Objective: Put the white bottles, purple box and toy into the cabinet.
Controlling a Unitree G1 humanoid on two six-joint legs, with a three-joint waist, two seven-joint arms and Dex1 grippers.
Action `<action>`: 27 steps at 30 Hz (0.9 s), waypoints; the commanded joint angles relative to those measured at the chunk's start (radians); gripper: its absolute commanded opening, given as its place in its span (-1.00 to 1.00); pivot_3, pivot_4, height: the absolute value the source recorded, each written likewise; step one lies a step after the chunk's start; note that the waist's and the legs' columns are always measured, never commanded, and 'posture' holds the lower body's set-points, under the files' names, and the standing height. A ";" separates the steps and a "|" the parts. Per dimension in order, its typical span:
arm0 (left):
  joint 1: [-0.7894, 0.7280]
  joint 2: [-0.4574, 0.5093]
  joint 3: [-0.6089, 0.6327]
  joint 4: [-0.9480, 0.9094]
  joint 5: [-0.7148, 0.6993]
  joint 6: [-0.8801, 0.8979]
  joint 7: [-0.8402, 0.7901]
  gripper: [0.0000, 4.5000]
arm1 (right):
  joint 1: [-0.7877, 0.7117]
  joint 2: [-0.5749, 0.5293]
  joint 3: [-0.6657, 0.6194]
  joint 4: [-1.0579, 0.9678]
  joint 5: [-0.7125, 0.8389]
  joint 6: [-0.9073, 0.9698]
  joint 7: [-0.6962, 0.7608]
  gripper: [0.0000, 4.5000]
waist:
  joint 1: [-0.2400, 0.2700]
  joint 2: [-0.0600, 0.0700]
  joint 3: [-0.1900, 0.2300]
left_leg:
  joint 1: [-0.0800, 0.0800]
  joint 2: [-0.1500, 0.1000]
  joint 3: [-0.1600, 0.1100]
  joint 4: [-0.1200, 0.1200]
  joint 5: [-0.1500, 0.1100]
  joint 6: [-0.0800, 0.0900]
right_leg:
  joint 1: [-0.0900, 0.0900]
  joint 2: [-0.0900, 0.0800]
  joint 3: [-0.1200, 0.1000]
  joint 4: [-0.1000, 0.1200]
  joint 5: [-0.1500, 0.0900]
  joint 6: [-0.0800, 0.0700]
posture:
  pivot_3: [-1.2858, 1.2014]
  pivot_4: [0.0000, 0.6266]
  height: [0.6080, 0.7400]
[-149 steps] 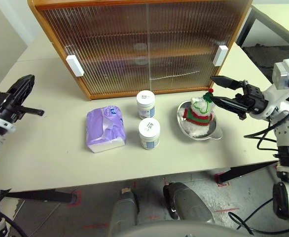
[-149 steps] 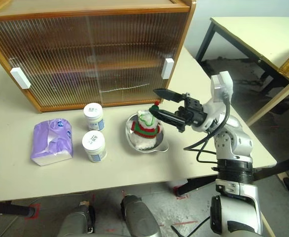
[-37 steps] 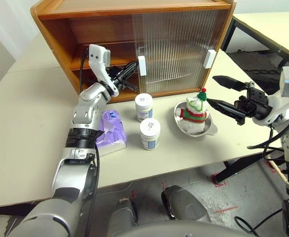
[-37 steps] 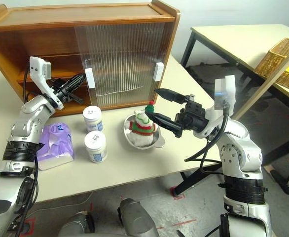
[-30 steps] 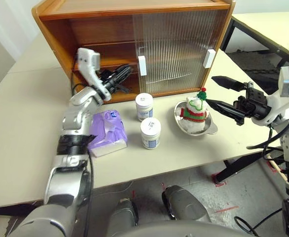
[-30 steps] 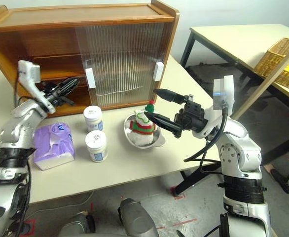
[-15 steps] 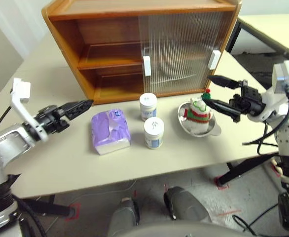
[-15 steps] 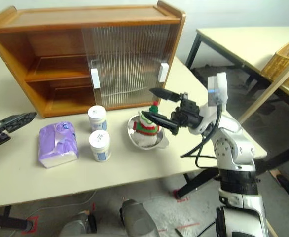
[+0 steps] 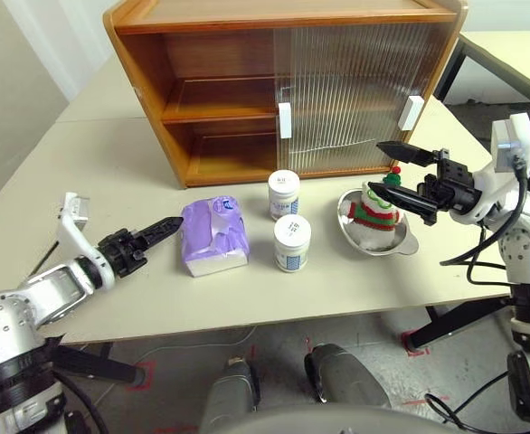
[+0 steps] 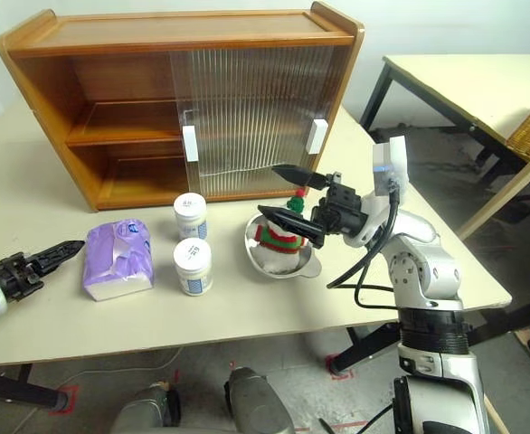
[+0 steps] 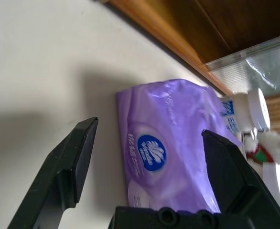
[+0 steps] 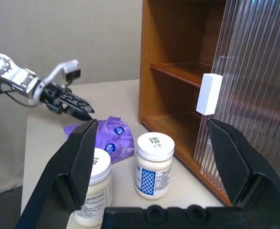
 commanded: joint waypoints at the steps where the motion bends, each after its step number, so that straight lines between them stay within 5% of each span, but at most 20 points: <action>1: 0.002 -0.020 -0.070 0.039 0.025 0.030 0.001 0.99 | 0.021 -0.012 0.004 -0.028 -0.005 0.012 -0.009 1.00 | -0.001 0.000 0.000 | -0.001 0.000 0.000 -0.001 0.001 0.000 | 0.001 0.000 0.000 0.000 0.000 0.000 | -0.18 -0.82 1.00; 3: 0.010 -0.027 -0.102 0.033 0.030 0.047 -0.003 0.99 | 0.036 -0.018 0.005 -0.036 -0.010 0.010 -0.009 1.00 | -0.001 0.000 -0.001 | -0.001 0.000 0.000 -0.002 0.001 0.000 | 0.001 0.000 0.000 0.000 0.000 0.001 | -0.18 -0.82 1.00; 6: 0.012 -0.020 -0.132 0.031 0.055 0.047 -0.004 0.70 | 0.046 -0.020 0.002 -0.047 -0.003 0.015 -0.016 1.00 | 0.001 0.002 -0.002 | 0.000 -0.002 -0.002 -0.002 0.002 0.000 | 0.002 0.001 0.000 0.000 -0.003 0.003 | -0.18 -0.82 1.00; 17: -0.021 0.006 -0.061 0.010 0.062 -0.118 -0.117 -0.99 | 0.026 -0.022 0.008 -0.027 -0.008 0.008 -0.005 1.00 | -0.002 0.001 -0.002 | 0.001 -0.004 -0.006 -0.002 -0.003 -0.008 | 0.003 0.000 0.000 0.000 -0.007 0.010 | -0.17 -0.84 1.00; 20: -0.018 -0.024 -0.024 -0.049 -0.031 -0.145 -0.187 -0.99 | 0.020 -0.024 0.009 -0.016 -0.012 0.005 0.004 1.00 | -0.002 0.001 -0.002 | 0.000 -0.004 -0.007 -0.003 -0.003 -0.008 | 0.003 0.001 -0.001 0.000 -0.007 0.010 | -0.17 -0.84 1.00; 27: -0.089 -0.094 0.032 -0.117 -0.238 -0.183 -0.068 -0.99 | -0.004 -0.024 0.015 0.013 -0.021 -0.001 0.026 1.00 | 0.001 0.001 -0.002 | 0.000 -0.004 -0.007 -0.002 0.002 0.000 | 0.003 0.001 -0.001 0.000 -0.007 0.009 | -0.16 -0.86 1.00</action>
